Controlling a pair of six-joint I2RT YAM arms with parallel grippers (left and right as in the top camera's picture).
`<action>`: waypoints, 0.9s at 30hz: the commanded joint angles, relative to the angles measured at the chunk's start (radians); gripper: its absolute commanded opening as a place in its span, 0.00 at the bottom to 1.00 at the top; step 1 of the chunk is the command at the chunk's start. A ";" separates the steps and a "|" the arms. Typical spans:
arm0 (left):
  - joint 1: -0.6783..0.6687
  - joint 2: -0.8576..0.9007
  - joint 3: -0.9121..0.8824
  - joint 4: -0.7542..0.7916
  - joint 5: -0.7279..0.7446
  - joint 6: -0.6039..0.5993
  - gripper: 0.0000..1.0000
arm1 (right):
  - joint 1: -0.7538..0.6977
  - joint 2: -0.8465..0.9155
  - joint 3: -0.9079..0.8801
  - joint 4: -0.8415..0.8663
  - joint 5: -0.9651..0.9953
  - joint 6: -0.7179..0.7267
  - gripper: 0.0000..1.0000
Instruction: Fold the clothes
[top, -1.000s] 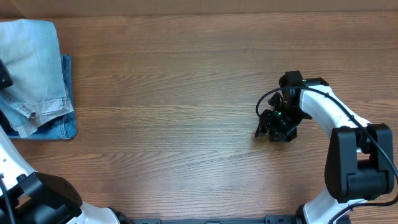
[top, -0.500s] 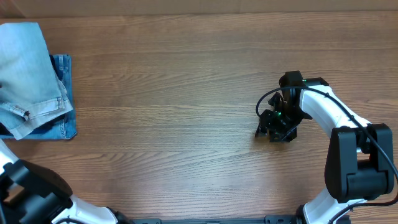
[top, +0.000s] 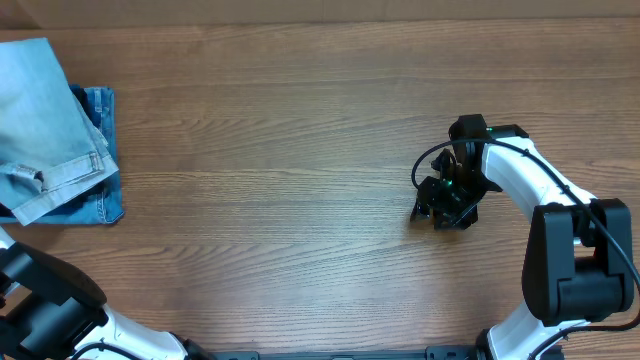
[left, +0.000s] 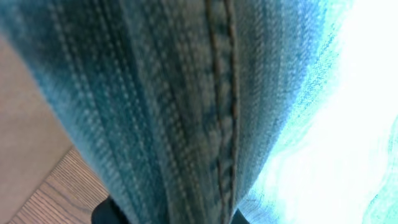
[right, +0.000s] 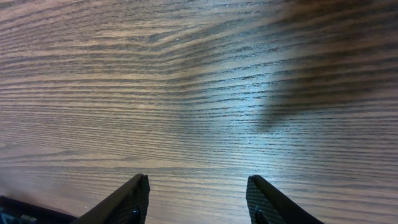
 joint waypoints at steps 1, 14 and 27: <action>0.047 -0.005 0.045 0.043 -0.006 -0.033 0.20 | -0.003 -0.022 0.023 0.002 0.002 -0.003 0.54; 0.060 0.003 0.045 0.043 0.029 -0.064 0.66 | -0.003 -0.022 0.023 -0.010 0.002 -0.004 0.54; -0.077 0.001 0.045 0.017 0.393 -0.098 0.04 | -0.003 -0.022 0.024 0.051 0.004 -0.005 0.24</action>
